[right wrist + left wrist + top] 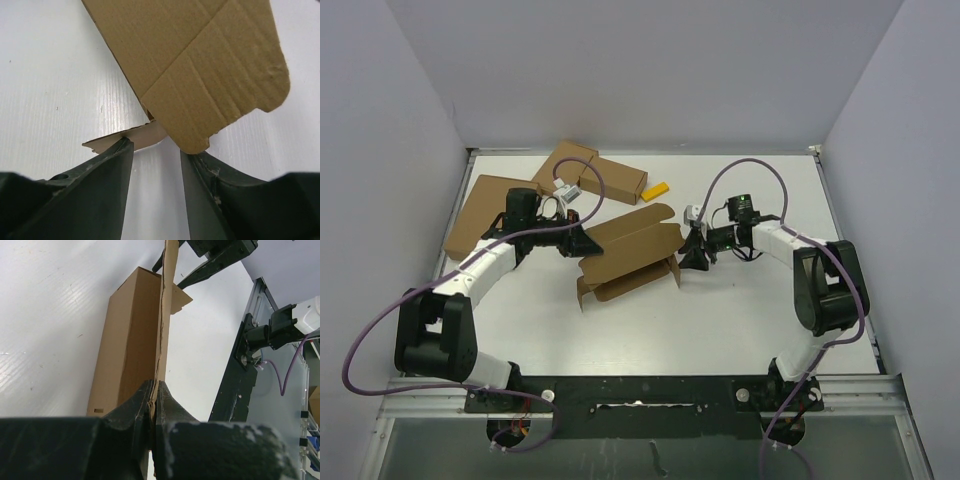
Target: Fold the paper box
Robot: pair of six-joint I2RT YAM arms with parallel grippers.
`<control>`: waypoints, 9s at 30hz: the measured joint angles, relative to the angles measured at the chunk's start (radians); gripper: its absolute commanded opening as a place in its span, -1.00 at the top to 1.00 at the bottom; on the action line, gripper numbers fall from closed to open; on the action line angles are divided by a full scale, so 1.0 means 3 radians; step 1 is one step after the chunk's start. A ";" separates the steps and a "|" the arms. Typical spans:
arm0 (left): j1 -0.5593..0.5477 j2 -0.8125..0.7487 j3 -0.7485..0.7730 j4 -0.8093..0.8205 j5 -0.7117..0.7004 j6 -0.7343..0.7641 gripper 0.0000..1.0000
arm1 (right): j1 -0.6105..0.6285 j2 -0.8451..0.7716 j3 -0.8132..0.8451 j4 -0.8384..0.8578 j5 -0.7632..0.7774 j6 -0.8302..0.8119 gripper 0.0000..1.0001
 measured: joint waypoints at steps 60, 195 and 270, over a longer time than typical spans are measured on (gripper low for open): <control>0.0169 -0.0057 -0.0282 0.0544 0.0078 -0.0347 1.00 | 0.0467 0.0320 -0.0037 0.1236 0.0595 0.1479 0.17; -0.0278 -0.0229 -0.0971 0.2040 -0.0884 -0.1504 1.00 | 0.0440 0.0270 0.0874 -0.0753 0.1930 0.1596 0.81; -0.0357 0.0004 -0.0971 0.1999 -0.1036 -0.1514 1.00 | 0.0571 0.0476 0.0799 -0.0448 0.2398 0.1517 0.34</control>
